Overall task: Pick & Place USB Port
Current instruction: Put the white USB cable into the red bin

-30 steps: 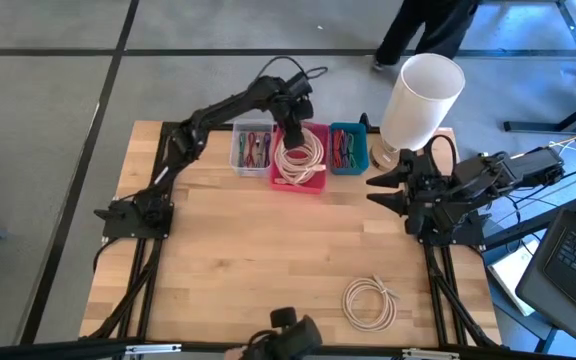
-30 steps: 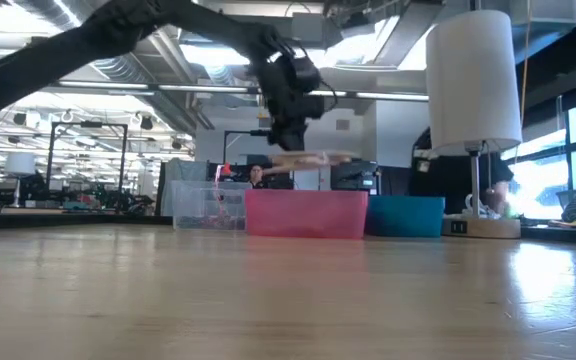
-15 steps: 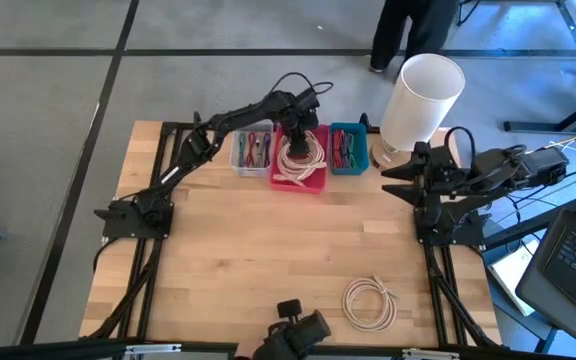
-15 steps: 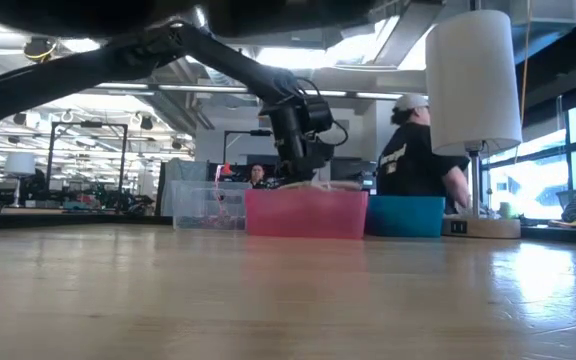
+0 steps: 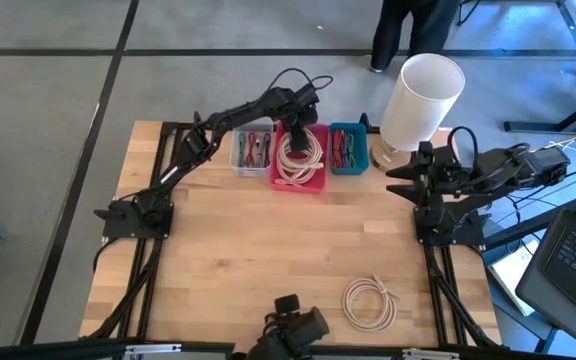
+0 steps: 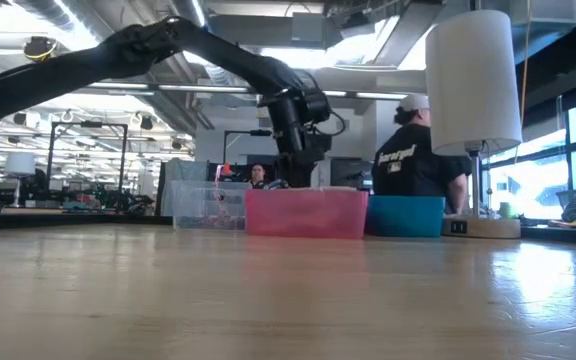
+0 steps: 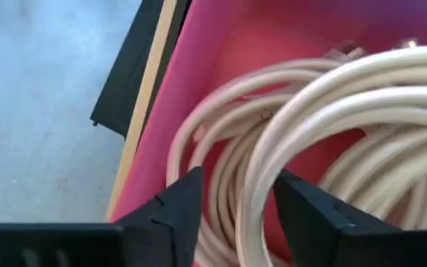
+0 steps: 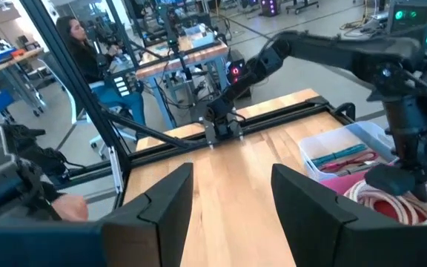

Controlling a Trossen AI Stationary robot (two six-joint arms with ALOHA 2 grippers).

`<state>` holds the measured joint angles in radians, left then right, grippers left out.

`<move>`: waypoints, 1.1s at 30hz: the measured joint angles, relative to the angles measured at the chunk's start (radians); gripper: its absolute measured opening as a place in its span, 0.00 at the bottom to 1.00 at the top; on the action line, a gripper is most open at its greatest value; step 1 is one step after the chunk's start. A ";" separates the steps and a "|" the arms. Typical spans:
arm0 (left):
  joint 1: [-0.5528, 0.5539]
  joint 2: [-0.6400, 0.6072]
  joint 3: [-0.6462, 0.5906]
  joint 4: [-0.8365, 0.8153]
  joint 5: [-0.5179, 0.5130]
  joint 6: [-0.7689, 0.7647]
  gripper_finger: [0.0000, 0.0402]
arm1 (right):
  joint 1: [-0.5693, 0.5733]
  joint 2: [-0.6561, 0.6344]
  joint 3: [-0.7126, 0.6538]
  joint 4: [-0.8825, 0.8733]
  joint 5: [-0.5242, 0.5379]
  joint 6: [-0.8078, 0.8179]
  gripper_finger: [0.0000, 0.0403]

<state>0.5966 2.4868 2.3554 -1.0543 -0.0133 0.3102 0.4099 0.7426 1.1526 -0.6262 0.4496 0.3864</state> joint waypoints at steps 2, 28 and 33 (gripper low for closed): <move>0.001 -0.017 -0.002 -0.010 0.003 0.000 0.43 | 0.000 0.000 0.000 -0.002 0.000 -0.006 0.46; -0.006 -0.589 -0.002 0.022 0.635 -0.156 0.45 | -0.006 -0.016 0.001 0.518 -0.037 -0.183 0.46; -0.028 -0.747 -0.002 0.108 0.663 -0.237 0.43 | -0.009 0.027 0.004 0.680 -0.386 -0.607 0.46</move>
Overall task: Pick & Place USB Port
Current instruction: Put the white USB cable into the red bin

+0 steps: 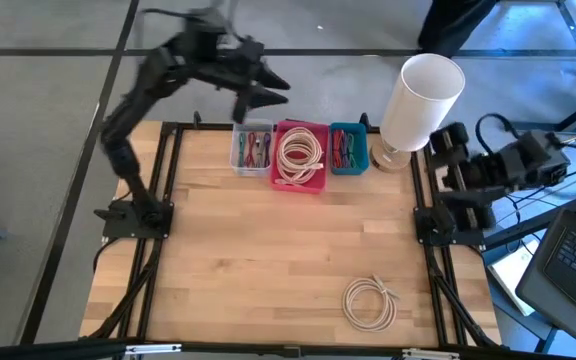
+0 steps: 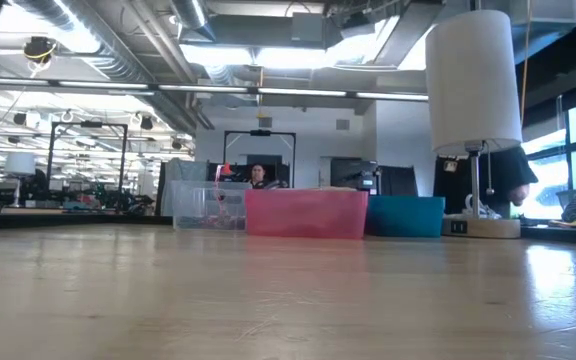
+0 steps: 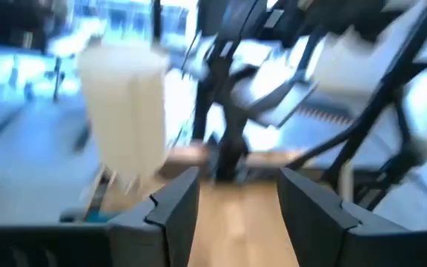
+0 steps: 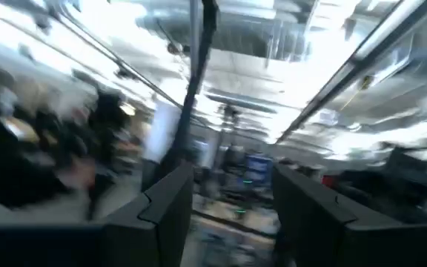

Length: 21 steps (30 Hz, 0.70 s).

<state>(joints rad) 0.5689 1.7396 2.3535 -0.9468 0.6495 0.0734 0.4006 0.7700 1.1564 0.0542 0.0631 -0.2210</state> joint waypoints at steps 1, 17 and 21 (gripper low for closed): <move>-0.009 -0.027 0.000 0.026 0.011 -0.021 0.43 | -0.006 0.016 0.010 0.002 -0.006 -0.051 0.46; -0.350 -0.491 -0.282 -0.098 -0.334 -0.060 0.34 | -0.348 0.165 0.330 -0.909 0.319 0.100 0.46; -0.441 -0.716 -0.676 0.184 -0.438 -0.124 0.29 | -0.341 0.003 0.293 -1.035 0.206 0.306 0.46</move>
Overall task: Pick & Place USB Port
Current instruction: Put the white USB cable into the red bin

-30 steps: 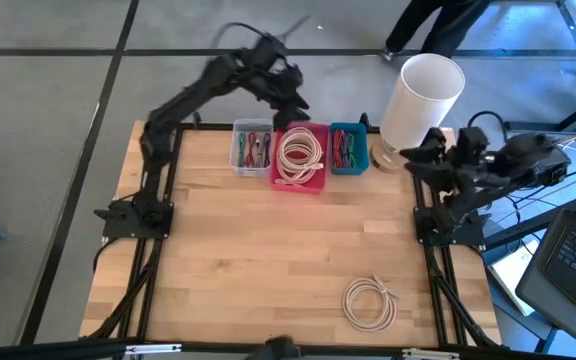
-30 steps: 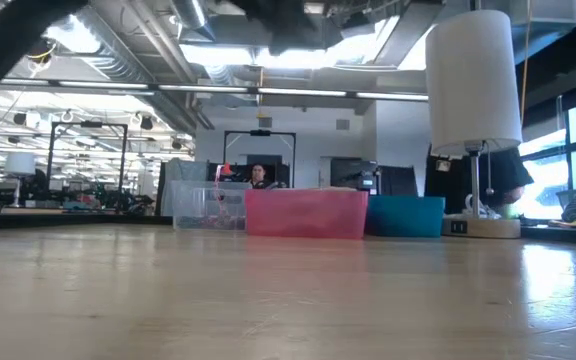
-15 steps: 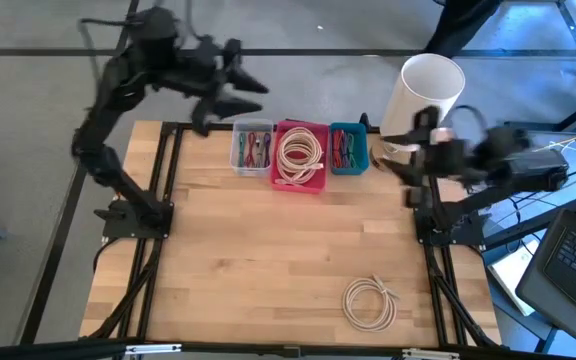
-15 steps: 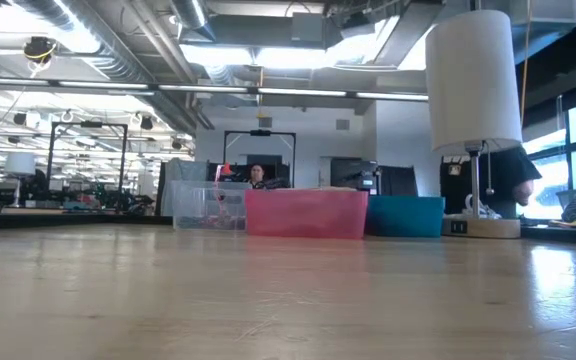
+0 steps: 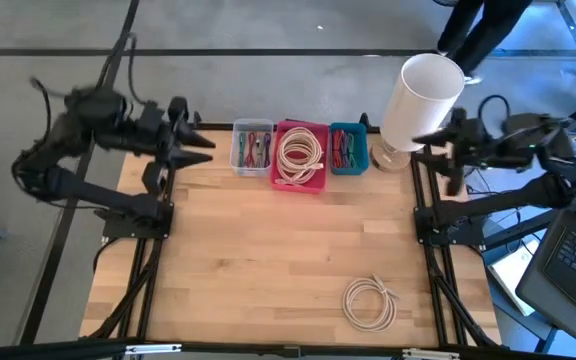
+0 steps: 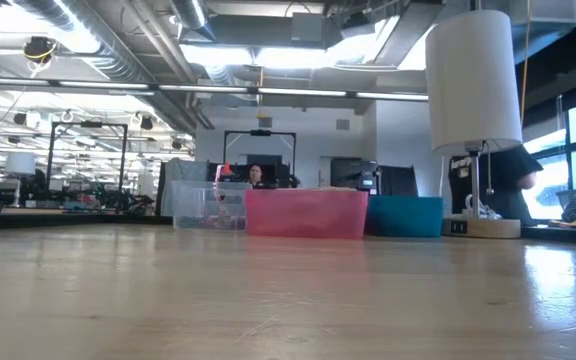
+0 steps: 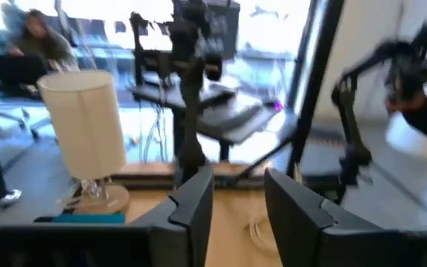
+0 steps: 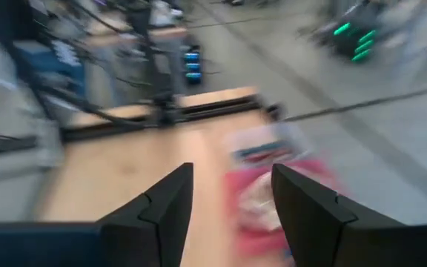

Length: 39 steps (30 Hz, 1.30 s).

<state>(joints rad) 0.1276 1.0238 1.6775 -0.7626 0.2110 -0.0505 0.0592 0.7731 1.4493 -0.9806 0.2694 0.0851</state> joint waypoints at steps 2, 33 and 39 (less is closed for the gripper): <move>-0.024 -0.121 -0.223 0.166 -0.059 -0.053 0.26 | 0.011 -0.088 -0.059 -0.015 -0.076 0.113 0.46; -0.033 -0.691 -1.180 0.431 -0.634 -0.225 0.13 | 0.018 -0.219 -0.771 0.005 -0.655 0.925 0.46; -0.033 -0.691 -1.180 0.421 -0.625 -0.225 0.14 | 0.083 -0.219 -0.901 0.126 -0.710 1.064 0.46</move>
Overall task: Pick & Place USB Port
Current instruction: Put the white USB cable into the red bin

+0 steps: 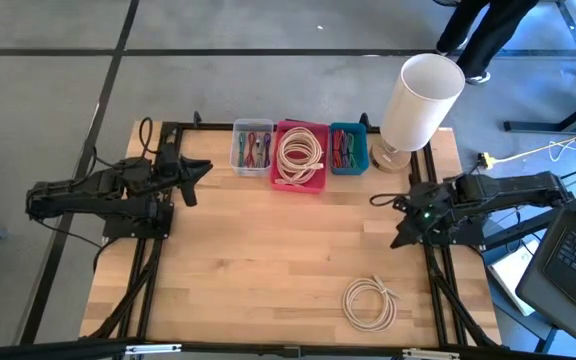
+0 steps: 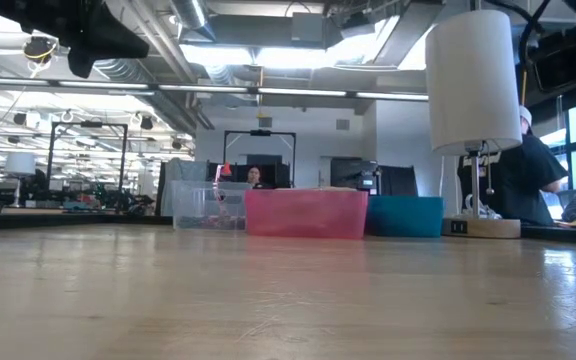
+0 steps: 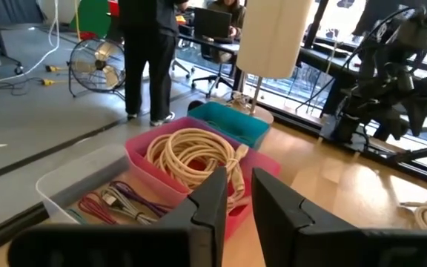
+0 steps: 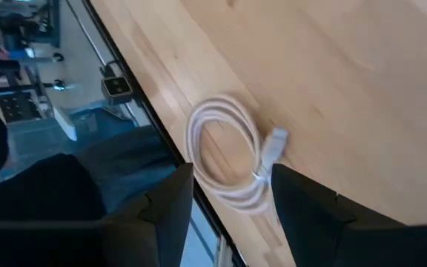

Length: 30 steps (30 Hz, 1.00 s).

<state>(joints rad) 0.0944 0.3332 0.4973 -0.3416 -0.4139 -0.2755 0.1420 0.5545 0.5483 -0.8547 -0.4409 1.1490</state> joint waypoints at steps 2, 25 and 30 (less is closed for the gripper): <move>0.000 0.000 0.000 0.000 0.008 0.000 0.14 | 0.039 0.005 -0.035 0.076 0.033 0.051 0.46; 0.000 0.000 0.000 0.000 0.015 0.000 0.14 | 0.597 0.637 -0.095 0.651 0.310 0.544 0.46; 0.000 0.000 0.000 0.000 0.015 0.000 0.14 | 0.624 0.774 -0.092 0.654 0.332 0.549 0.46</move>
<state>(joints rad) 0.0943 0.3333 0.4973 -0.3412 -0.3992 -0.2752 0.7664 1.3281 0.4563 -0.2006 -0.1092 1.6978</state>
